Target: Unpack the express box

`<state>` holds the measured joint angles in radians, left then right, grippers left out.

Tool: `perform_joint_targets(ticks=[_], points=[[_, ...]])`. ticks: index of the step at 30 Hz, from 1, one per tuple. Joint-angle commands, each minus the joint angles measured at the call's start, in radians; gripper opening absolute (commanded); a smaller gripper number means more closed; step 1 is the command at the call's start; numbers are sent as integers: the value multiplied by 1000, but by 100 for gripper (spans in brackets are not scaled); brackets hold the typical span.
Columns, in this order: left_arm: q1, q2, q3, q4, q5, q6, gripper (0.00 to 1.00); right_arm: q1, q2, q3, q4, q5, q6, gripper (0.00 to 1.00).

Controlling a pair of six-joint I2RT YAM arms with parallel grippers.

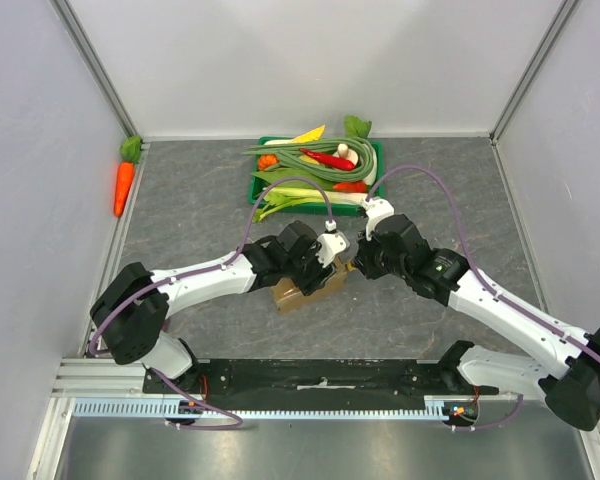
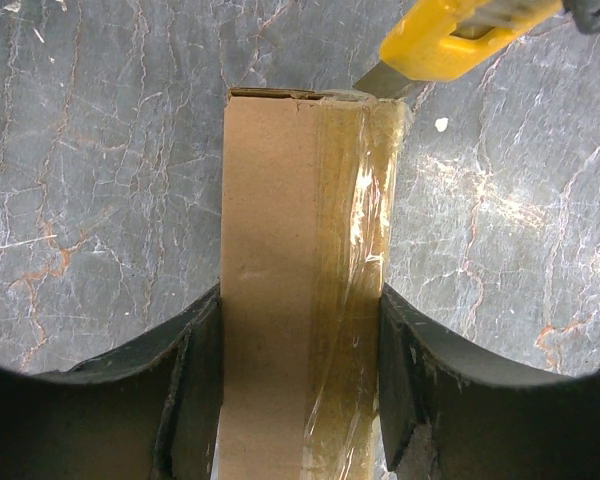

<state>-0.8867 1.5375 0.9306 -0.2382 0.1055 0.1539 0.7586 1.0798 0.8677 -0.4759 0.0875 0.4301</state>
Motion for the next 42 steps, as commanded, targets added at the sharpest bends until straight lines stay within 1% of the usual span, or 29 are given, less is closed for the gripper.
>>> perform_joint_targets(ticks=[1, 5, 7, 10, 12, 14, 17, 19, 24, 25, 27, 28, 29, 31, 32, 34, 35, 37, 40, 42], points=[[38, 93, -67, -217, -124, -24, 14, 1, 6, -35, -110, -61, 10, 0], [40, 96, -61, -217, -118, -37, 15, -2, -9, -12, -118, -52, 21, 0], [38, 93, -58, -217, -113, -45, 16, -4, -52, 20, -121, -26, 24, 0], [43, 84, -47, -217, -89, -65, 20, -7, -103, 69, -141, 21, 29, 0], [43, 78, -33, -217, -58, -82, 30, -8, -129, 92, -151, 70, 36, 0], [43, 70, -15, -213, -32, -96, 38, -8, -139, 102, -158, 102, 38, 0], [43, 73, 22, -222, -6, -120, 48, -8, -141, 106, -161, 119, 38, 0], [42, 87, 51, -243, -7, -145, 48, -8, -138, 106, -162, 121, 39, 0], [40, 134, 143, -338, -64, -309, 48, -10, -126, 97, -158, 138, 45, 0], [40, 136, 152, -343, -69, -374, 48, -10, -121, 91, -156, 139, 50, 0], [40, 136, 172, -360, -96, -447, 48, -8, -118, 61, -135, 143, 55, 0], [38, 136, 189, -368, -104, -518, 48, -10, -116, 50, -124, 144, 56, 0], [38, 139, 200, -378, -148, -560, 48, -8, -112, 41, -104, 144, 61, 0], [34, 145, 229, -411, -185, -660, 48, -10, -107, 19, -77, 143, 64, 0], [29, 147, 240, -420, -214, -692, 51, -10, -97, 16, -70, 141, 67, 0], [22, 150, 261, -423, -224, -738, 55, -10, -90, 13, -50, 141, 65, 0], [12, 150, 267, -423, -242, -746, 59, -10, -89, 13, -46, 141, 61, 0], [5, 161, 287, -421, -245, -737, 64, -10, -92, 17, -37, 132, 52, 0], [3, 182, 309, -432, -240, -706, 66, -10, -104, 33, -39, 118, 19, 0], [3, 187, 315, -437, -244, -685, 66, -12, -115, 48, -44, 81, -17, 0]])
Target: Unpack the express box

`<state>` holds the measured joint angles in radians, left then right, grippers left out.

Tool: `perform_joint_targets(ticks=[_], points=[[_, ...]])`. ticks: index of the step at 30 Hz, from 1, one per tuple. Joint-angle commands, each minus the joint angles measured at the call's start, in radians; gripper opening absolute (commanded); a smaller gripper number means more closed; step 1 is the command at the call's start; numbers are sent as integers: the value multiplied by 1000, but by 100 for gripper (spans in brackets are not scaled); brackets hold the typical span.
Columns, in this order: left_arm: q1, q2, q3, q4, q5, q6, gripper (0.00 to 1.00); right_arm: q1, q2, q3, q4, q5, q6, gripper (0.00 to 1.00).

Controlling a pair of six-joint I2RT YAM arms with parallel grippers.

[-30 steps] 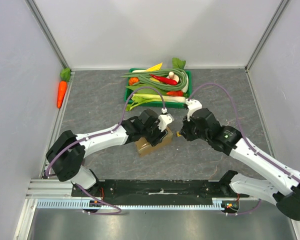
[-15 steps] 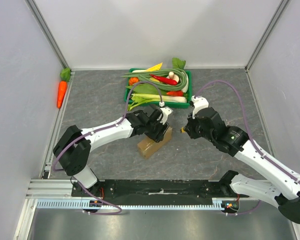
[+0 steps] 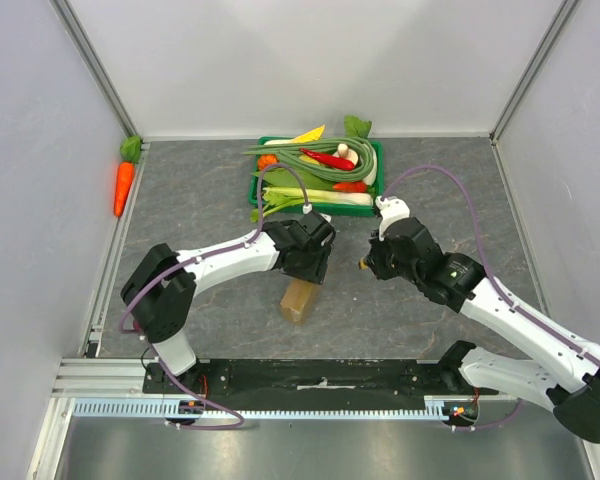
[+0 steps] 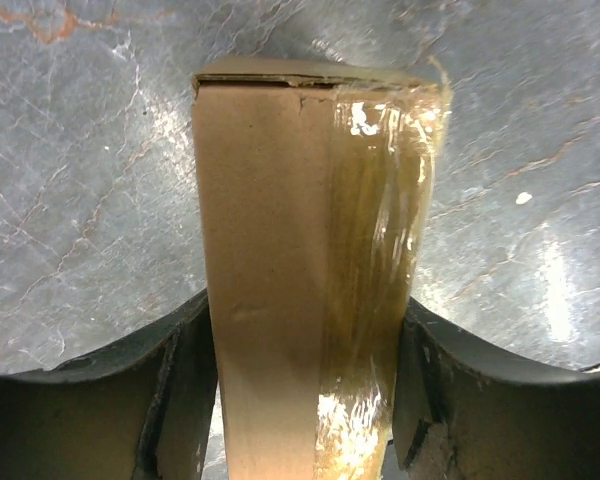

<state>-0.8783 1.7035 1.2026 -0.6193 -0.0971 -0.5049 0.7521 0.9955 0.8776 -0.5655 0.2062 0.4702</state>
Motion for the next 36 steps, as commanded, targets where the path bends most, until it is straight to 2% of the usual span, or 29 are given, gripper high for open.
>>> perform_joint_targets(ticks=[1, 7, 15, 18, 23, 26, 27, 29, 30, 36], points=[[-5, 22, 43, -57, -44, -18, 66, -4, -49, 46, 38, -53, -74, 0], [-5, 25, 64, -56, -24, 34, 55, -2, -127, 92, -11, -182, -163, 0], [-5, 28, 110, -57, -9, 97, 49, 0, -158, 127, 42, -378, -219, 0], [-5, 44, 123, -53, 3, 147, 43, 6, -155, 129, 76, -406, -238, 0], [-4, 62, 126, -16, 33, 239, 42, 39, -143, 120, 124, -416, -248, 0], [-5, 81, 152, -31, 13, 235, 56, 70, -127, 116, 128, -360, -240, 0], [-5, 82, 152, -31, 8, 230, 63, 75, -121, 115, 122, -352, -236, 0], [-4, 70, 152, -31, 7, 215, 70, 73, -117, 112, 118, -317, -222, 0], [-5, 62, 150, -28, 5, 210, 78, 73, -116, 110, 112, -303, -208, 0], [-5, -19, 172, -14, 22, 215, 87, 73, -133, 101, 84, -171, -153, 0]])
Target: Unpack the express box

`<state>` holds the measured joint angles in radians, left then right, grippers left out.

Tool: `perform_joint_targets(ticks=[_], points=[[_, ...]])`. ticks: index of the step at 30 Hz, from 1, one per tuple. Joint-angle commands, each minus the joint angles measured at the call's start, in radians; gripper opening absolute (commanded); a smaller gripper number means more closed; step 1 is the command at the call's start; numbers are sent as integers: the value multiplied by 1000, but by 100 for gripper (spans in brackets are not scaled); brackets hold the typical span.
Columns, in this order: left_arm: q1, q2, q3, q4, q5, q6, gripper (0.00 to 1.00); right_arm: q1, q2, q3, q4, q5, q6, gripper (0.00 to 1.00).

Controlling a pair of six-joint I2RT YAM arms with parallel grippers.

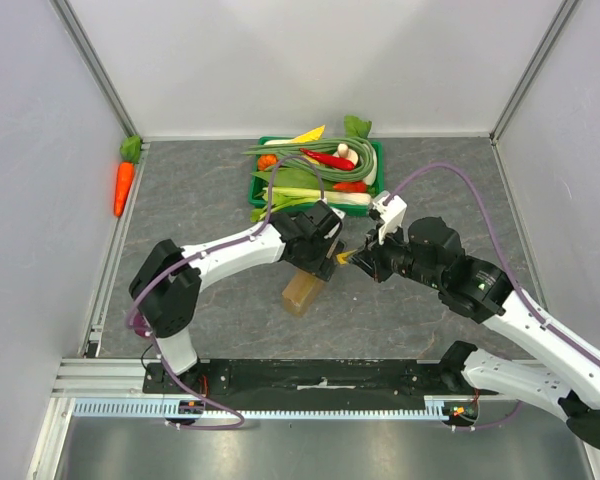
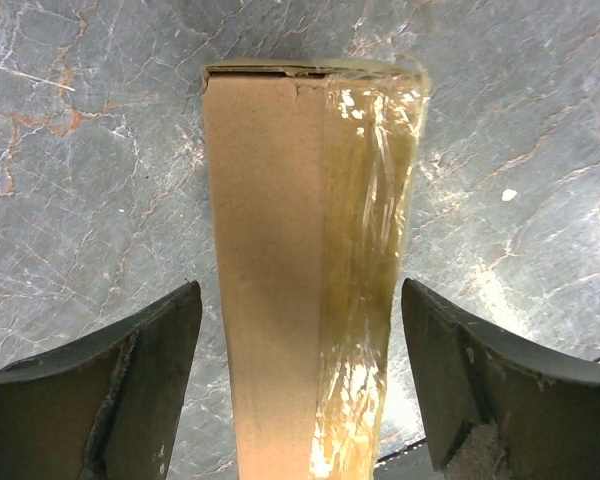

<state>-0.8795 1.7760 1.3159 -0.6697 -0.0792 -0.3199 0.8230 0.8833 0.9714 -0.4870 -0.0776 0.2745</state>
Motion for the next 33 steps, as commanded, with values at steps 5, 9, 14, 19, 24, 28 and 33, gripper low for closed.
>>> perform_joint_targets(ticks=[5, 9, 14, 19, 24, 28, 33], points=[[-3, -187, 43, 29, -45, 7, 88, 2, -23, -7, -31, 219, 116, 0], [39, -288, -30, 19, -135, -74, 83, -1, 80, -10, -87, 312, 186, 0], [103, -429, -185, 9, -169, -230, 77, -12, 244, 0, -85, 299, 236, 0], [137, -461, -296, 4, -102, -329, 69, -36, 384, 16, -1, 259, 246, 0], [137, -443, -403, 76, 17, -370, 64, -51, 497, 33, 114, 222, 250, 0], [137, -460, -477, 166, 133, -395, 60, -55, 563, 49, 201, 168, 255, 0], [137, -506, -569, 332, 298, -380, 60, -55, 618, 79, 318, 79, 226, 0]])
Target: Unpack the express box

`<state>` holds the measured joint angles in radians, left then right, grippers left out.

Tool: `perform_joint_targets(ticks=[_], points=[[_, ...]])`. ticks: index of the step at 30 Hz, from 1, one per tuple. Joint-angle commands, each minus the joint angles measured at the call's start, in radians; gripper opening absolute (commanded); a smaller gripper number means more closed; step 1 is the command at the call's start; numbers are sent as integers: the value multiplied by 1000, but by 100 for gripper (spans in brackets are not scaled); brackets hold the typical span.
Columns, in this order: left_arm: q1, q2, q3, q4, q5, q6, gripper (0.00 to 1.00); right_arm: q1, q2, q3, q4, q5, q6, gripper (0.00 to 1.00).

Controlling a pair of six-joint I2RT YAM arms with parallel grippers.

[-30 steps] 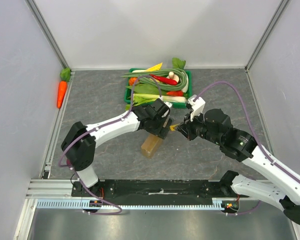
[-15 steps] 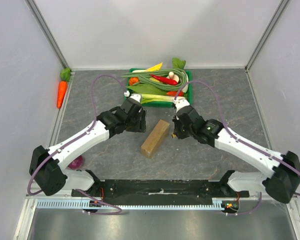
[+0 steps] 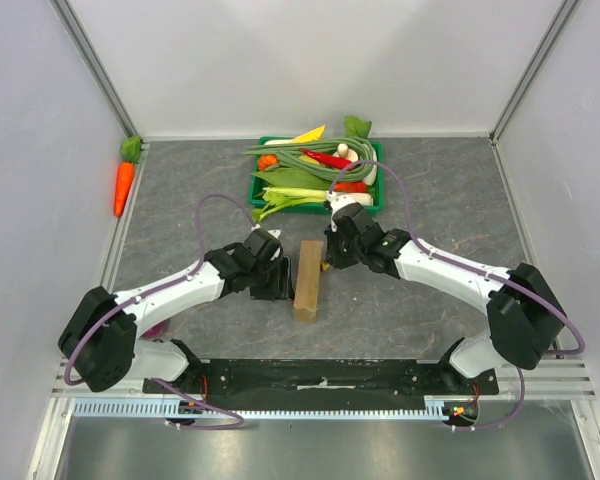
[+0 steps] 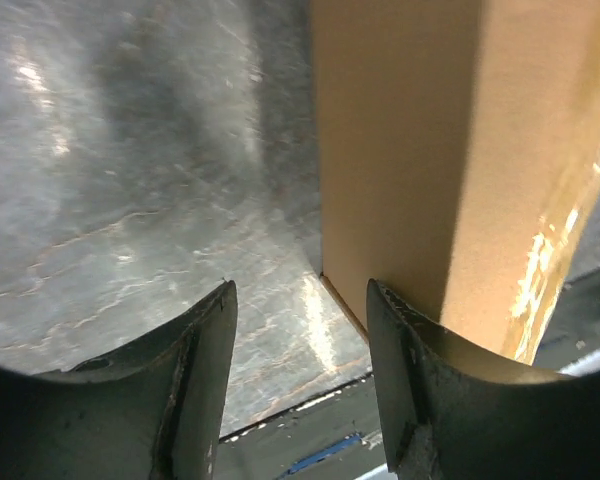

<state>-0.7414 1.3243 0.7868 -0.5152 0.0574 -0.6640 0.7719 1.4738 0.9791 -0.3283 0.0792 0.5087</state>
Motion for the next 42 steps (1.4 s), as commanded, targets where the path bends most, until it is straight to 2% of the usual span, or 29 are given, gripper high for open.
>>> perform_joint_targets(ticks=[1, 4, 7, 10, 11, 14, 17, 20, 21, 25, 30, 33, 37, 42], points=[[-1, -56, -61, 207, 185, -34, 60, -2, 39, 79, 164, -119, -13, 0], [-3, -62, -81, 251, 219, -37, 61, -2, 80, 105, 186, -179, -24, 0], [-1, -95, -72, 190, 135, -37, 61, -2, 91, 118, 183, -164, -30, 0], [-1, -161, -40, 73, -38, -45, 61, -2, 51, 132, 114, -87, -50, 0], [-1, -180, -29, 37, -147, -49, 61, -2, 37, 141, 98, -6, -56, 0], [2, -249, 20, -69, -307, -46, 63, -3, -33, 151, 45, 68, -81, 0], [10, -299, 63, -83, -352, 0, 70, -3, -115, 156, 2, 67, -116, 0], [28, -301, 109, -69, -341, 55, 78, -2, -210, 133, -9, -42, -166, 0], [34, -284, 135, -68, -340, 69, 80, -2, -234, 125, -8, -132, -180, 0], [97, -217, 176, -26, -263, 107, 84, 35, -334, 93, -47, -280, -240, 0], [158, -119, 200, 75, -125, 150, 86, 159, -349, 37, -77, -305, -256, 0], [165, -21, 229, 86, -64, 196, 86, 227, -319, 15, -72, -262, -242, 0], [166, 78, 259, 96, 25, 216, 81, 259, -279, -13, -57, -205, -227, 0], [166, 98, 227, 113, 71, 205, 77, 262, -264, -57, -57, -110, -223, 0]])
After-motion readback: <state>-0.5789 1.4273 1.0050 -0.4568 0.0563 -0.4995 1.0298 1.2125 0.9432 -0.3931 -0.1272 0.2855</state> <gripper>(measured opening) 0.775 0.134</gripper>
